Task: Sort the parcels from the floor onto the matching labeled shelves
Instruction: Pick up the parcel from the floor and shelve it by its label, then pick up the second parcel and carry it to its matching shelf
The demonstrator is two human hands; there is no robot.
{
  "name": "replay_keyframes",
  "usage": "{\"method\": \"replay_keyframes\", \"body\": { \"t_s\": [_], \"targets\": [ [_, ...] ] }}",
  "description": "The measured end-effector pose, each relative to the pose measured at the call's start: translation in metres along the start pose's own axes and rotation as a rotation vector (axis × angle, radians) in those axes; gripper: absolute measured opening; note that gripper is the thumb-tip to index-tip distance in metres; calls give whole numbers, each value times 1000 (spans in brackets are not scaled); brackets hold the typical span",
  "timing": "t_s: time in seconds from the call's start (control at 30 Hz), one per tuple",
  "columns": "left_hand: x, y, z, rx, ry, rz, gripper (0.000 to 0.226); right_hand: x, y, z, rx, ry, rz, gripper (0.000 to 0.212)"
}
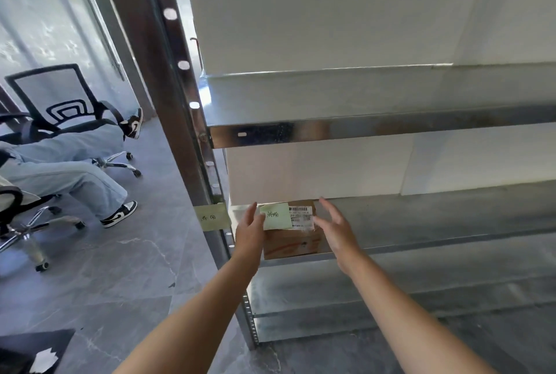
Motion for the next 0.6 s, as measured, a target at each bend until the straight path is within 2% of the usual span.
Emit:
{"method": "replay_keyframes", "body": {
  "t_s": [0.13,0.23,0.43,0.6],
  "targets": [
    [-24,-20,-23,102,-101,161,45,14,1,-28,-67,63,-49,49],
    [-37,-39,-51,257,-186,284,45,27,1,-62,-161,113,-74,47],
    [-57,-92,-100,487,-465,519,53,47,23,-148,-354,170,-128,48],
    [-62,-137,-139,563,-701,677,54,50,52,-218,-570,149,-309,53]
  ]
}}
Point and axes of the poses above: each hand's wrist, its own z-axis towards the middle knuckle, its own y-axis out of the back of the hand, x = y × z, the point moved 4 cm from there along z, towards the middle knuckle, and after that the axes turned 14 degrees about x, right-handed, at the moved point
